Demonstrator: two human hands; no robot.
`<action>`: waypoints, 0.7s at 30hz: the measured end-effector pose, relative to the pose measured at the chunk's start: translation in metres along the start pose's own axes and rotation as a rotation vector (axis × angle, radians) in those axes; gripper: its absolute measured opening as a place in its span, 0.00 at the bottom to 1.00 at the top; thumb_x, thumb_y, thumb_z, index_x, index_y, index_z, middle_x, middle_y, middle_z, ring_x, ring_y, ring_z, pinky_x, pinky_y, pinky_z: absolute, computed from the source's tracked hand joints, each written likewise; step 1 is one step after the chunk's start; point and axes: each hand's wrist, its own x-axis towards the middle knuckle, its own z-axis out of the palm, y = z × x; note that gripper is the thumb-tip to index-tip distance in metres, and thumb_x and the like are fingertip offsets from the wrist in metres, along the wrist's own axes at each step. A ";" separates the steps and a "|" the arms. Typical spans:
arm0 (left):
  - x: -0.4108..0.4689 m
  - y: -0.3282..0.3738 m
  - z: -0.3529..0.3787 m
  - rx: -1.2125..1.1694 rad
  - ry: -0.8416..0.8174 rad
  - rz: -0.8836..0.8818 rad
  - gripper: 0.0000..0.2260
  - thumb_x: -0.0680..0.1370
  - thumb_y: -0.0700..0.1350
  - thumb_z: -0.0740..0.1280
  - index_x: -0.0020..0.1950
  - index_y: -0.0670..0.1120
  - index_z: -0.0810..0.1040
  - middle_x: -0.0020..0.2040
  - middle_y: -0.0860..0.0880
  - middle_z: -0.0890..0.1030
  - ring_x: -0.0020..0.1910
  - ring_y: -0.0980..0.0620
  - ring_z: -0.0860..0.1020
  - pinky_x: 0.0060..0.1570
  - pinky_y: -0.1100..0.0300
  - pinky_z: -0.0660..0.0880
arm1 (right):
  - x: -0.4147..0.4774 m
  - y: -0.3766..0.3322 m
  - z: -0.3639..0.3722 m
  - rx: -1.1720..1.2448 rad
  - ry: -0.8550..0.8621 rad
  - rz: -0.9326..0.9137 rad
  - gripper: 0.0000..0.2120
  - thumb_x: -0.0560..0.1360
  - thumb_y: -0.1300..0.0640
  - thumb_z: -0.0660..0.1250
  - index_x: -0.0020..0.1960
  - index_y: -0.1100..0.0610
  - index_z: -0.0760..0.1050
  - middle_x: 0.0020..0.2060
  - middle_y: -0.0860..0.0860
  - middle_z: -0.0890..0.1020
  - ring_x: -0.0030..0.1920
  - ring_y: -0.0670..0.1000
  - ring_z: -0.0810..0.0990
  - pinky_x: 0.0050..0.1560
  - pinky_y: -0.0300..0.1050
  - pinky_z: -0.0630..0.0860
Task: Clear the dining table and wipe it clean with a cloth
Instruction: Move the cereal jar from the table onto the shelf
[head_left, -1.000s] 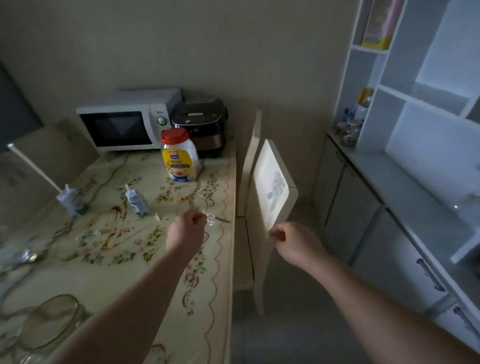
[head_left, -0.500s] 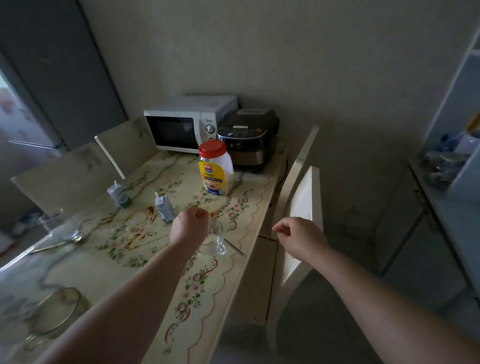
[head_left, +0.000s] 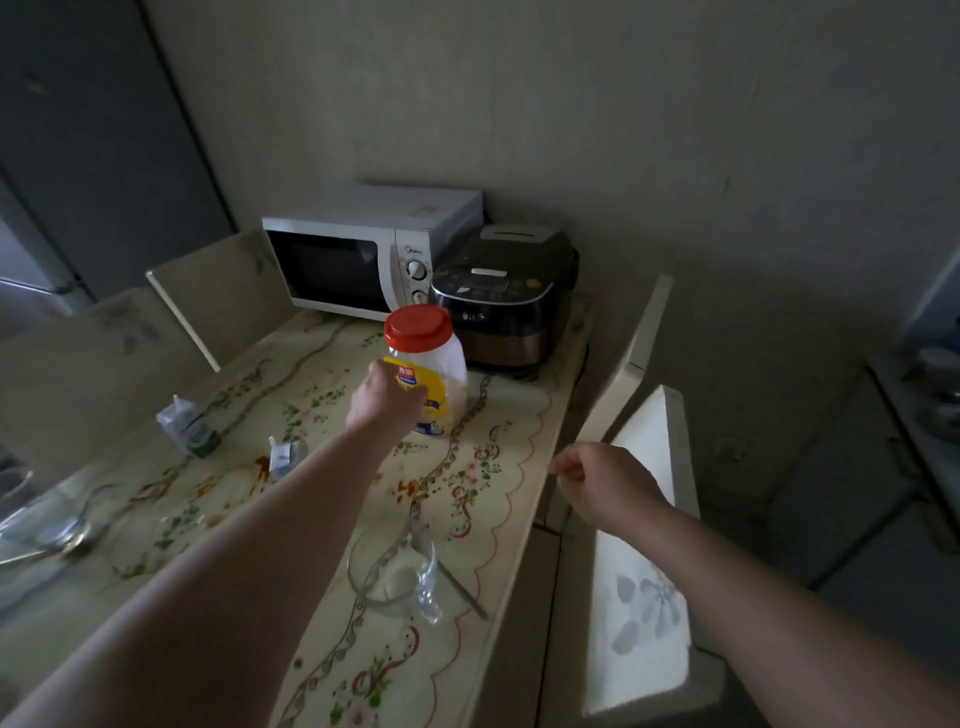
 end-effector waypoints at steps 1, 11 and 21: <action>0.020 0.003 0.004 0.000 -0.006 0.006 0.22 0.75 0.50 0.67 0.67 0.47 0.67 0.54 0.49 0.74 0.53 0.44 0.77 0.49 0.50 0.78 | 0.016 0.002 0.003 0.001 -0.006 0.012 0.12 0.78 0.57 0.60 0.55 0.46 0.79 0.56 0.43 0.80 0.57 0.46 0.78 0.54 0.41 0.75; 0.132 0.025 0.035 0.061 -0.032 -0.014 0.43 0.68 0.57 0.75 0.74 0.42 0.57 0.70 0.41 0.64 0.70 0.41 0.61 0.66 0.44 0.65 | 0.086 0.010 0.021 0.041 -0.046 0.054 0.13 0.77 0.59 0.59 0.54 0.48 0.80 0.53 0.44 0.82 0.54 0.44 0.78 0.56 0.41 0.75; 0.167 0.023 0.059 0.041 -0.022 -0.037 0.48 0.62 0.59 0.79 0.73 0.47 0.57 0.71 0.43 0.63 0.70 0.41 0.62 0.65 0.42 0.67 | 0.103 0.017 0.029 0.060 -0.057 0.070 0.12 0.77 0.59 0.60 0.55 0.49 0.80 0.52 0.43 0.82 0.52 0.41 0.78 0.57 0.41 0.75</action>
